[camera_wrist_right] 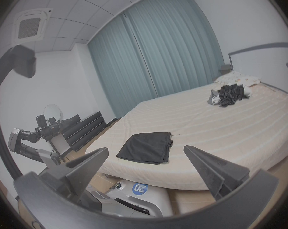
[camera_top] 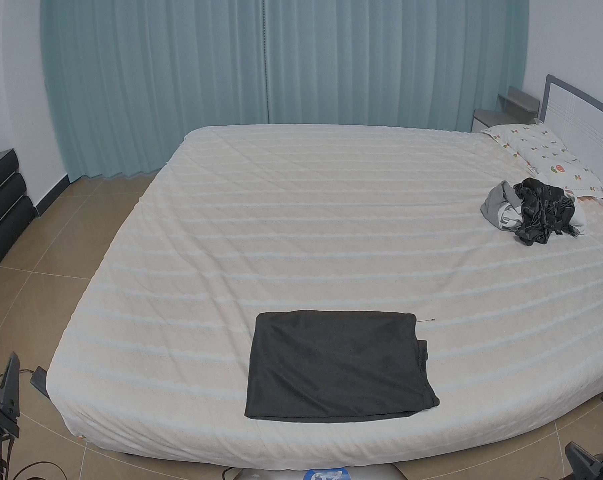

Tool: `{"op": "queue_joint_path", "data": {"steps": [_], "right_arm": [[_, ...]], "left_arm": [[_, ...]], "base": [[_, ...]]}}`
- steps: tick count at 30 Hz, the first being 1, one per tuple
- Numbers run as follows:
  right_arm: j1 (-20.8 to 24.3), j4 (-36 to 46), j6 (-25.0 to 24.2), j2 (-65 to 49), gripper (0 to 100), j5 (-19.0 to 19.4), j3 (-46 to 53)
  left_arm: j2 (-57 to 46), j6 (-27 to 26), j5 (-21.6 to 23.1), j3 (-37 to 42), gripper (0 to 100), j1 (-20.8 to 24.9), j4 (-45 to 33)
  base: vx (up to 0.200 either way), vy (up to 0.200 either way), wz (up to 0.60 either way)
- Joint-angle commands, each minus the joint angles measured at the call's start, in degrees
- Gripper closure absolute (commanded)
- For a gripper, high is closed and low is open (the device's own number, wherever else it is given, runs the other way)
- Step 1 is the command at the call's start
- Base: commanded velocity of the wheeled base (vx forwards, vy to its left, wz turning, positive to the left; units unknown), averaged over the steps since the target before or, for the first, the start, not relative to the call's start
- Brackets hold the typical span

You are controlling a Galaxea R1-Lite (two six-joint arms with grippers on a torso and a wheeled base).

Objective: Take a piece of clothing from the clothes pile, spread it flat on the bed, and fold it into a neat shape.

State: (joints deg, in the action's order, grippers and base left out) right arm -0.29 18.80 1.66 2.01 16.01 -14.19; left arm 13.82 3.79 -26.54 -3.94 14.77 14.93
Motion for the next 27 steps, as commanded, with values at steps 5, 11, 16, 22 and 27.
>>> {"op": "queue_joint_path", "data": {"steps": [5, 11, 16, 22, 27], "right_arm": [[0.12, -11.59, 3.18, -1.84, 0, -5.72, 9.97], [0.12, -20.03, 2.91, -1.92, 0, -9.59, 13.31], [0.12, -20.03, 2.74, -1.84, 0, -10.38, 13.31], [0.12, -19.85, 2.82, -1.84, 0, -12.4, 13.22], [0.12, -20.82, 2.47, -1.84, 0, -18.03, 13.57]], "left_arm": [[-7.58, -3.0, -4.4, 2.97, 0, -0.62, -1.13], [-6.79, -3.44, -5.01, 2.0, 0, -7.04, -1.57], [-8.11, -4.76, -3.43, 2.09, 0, -12.05, -1.75], [-10.84, -6.34, -1.32, 2.62, 0, -15.65, -2.54], [-12.42, -6.43, -1.06, 3.94, 0, -15.04, -6.41]], "base": [[0.0, 0.0, 0.0], [0.0, 0.0, 0.0], [0.0, 0.0, 0.0], [0.0, 0.0, 0.0], [0.0, 0.0, 0.0]]}}
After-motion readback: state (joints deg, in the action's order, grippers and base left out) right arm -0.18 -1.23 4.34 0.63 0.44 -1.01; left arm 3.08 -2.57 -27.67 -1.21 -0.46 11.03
